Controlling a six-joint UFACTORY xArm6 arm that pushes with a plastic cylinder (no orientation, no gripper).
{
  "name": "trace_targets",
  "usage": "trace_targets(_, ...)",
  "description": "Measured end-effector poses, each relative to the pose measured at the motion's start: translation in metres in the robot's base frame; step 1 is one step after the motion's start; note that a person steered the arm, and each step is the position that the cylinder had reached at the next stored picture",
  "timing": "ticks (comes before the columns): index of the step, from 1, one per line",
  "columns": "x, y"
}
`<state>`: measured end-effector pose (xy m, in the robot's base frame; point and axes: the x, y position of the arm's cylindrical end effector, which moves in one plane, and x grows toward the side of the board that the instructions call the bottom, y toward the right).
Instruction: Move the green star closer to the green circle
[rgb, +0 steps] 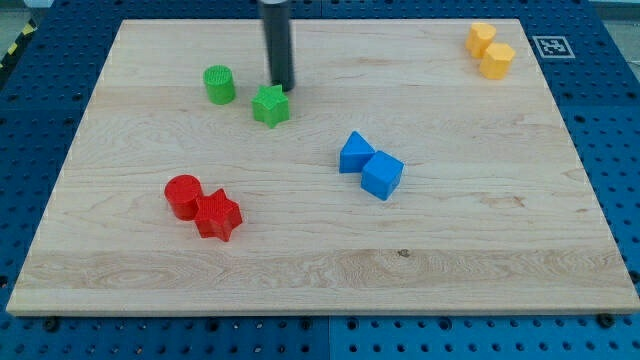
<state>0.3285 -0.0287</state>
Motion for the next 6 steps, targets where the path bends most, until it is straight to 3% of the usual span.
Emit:
trace_targets(1,0.033,0.054)
trace_targets(2,0.053,0.036)
trace_targets(3,0.05,-0.017)
trace_targets(6,0.05,-0.065)
